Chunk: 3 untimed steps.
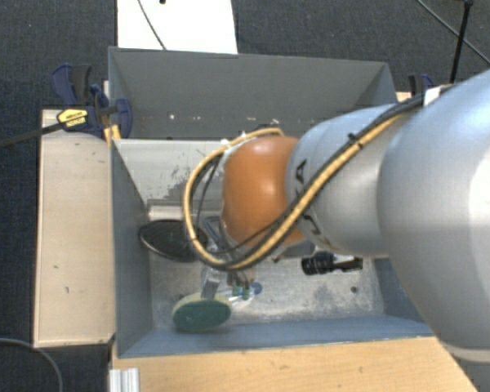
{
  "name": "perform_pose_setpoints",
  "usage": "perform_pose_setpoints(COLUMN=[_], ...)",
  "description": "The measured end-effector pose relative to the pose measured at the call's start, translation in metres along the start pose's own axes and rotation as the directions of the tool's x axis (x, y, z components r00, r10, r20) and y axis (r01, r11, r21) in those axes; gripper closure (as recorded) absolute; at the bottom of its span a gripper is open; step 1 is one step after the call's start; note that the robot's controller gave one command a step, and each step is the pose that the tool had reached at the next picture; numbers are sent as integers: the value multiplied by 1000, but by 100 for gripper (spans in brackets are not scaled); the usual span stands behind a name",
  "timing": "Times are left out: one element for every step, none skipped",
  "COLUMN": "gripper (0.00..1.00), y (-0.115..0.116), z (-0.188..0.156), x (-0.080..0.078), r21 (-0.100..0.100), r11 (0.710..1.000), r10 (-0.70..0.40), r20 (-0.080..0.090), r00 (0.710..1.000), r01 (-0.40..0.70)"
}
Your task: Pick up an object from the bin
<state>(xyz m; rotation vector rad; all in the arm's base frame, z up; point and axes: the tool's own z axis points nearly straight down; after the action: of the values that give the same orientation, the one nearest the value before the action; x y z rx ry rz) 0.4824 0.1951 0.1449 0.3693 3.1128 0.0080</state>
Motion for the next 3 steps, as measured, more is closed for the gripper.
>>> perform_pose_setpoints(gripper=[0,0,100], y=[-2,-6,-7], z=[4,72,73], x=[1,2,2], r21=[5,-1,-1], r11=[1000,945,947], r10=[1,-326,-323], r20=[-5,-2,-1], r00=[1000,945,947], r01=[-1,326,323])
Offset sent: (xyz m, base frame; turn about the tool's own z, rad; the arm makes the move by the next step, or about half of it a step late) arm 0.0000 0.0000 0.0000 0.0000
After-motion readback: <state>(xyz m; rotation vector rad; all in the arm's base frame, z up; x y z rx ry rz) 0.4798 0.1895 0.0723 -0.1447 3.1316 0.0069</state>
